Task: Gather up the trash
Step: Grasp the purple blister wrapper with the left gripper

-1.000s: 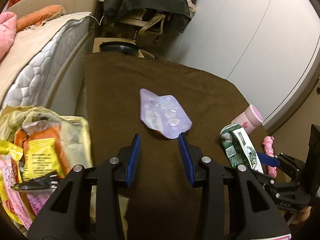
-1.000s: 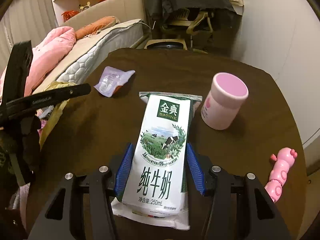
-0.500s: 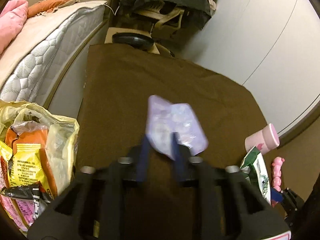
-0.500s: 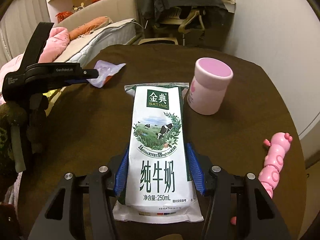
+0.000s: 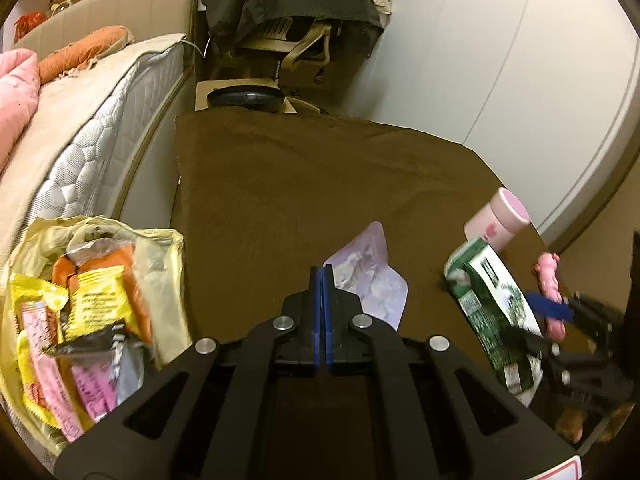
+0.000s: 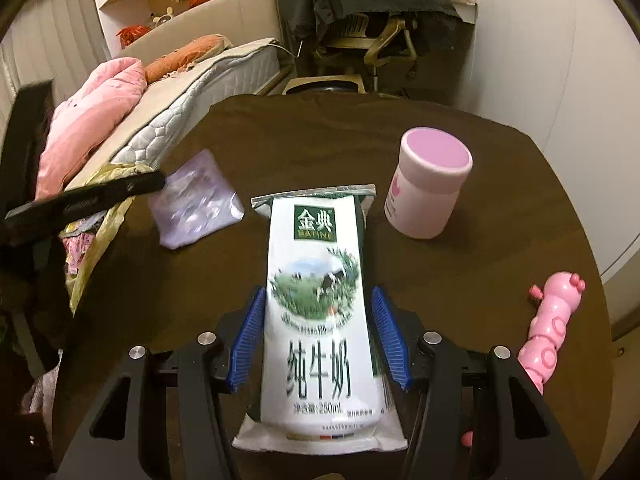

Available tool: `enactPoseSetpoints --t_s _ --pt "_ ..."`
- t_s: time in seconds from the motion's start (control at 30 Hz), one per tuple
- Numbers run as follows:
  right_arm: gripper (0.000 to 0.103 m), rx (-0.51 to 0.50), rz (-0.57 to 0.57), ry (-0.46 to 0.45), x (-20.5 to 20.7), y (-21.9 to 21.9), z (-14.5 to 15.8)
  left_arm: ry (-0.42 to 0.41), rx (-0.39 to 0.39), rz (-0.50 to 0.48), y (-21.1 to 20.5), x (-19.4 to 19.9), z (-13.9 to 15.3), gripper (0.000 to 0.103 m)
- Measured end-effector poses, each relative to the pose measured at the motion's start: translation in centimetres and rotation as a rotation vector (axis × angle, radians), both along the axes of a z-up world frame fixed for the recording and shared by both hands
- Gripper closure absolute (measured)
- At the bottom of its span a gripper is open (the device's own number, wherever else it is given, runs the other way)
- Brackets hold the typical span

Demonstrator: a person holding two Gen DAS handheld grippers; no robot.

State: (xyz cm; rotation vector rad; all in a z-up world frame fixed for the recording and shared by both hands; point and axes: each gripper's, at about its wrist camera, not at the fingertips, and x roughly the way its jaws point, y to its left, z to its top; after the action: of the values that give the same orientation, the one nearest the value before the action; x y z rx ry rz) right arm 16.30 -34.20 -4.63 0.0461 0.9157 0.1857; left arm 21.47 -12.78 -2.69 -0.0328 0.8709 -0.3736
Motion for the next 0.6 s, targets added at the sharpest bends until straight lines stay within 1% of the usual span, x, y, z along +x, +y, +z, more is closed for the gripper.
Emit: enactPoseSetpoints --t_s 0.13,0.3,0.43,0.6 --pt "0.053 0.017 0.005 0.020 1.2 0.0 0.1 0.006 0.003 -0.022 0.1 -1.1 0.0 0.102" --pt "0.053 0.054 0.004 0.087 2.9 -0.3 -0.9 0.032 -0.016 -0.045 0.2 -2.0 -0.8 0.102" --pt "0.053 0.059 0.010 0.066 2.5 -0.3 -0.7 0.047 -0.030 -0.062 0.4 -2.5 -1.1 0.101" --pt "0.055 0.028 0.017 0.049 1.6 -0.1 -0.3 0.070 -0.022 -0.064 0.1 -2.7 -1.7 0.097"
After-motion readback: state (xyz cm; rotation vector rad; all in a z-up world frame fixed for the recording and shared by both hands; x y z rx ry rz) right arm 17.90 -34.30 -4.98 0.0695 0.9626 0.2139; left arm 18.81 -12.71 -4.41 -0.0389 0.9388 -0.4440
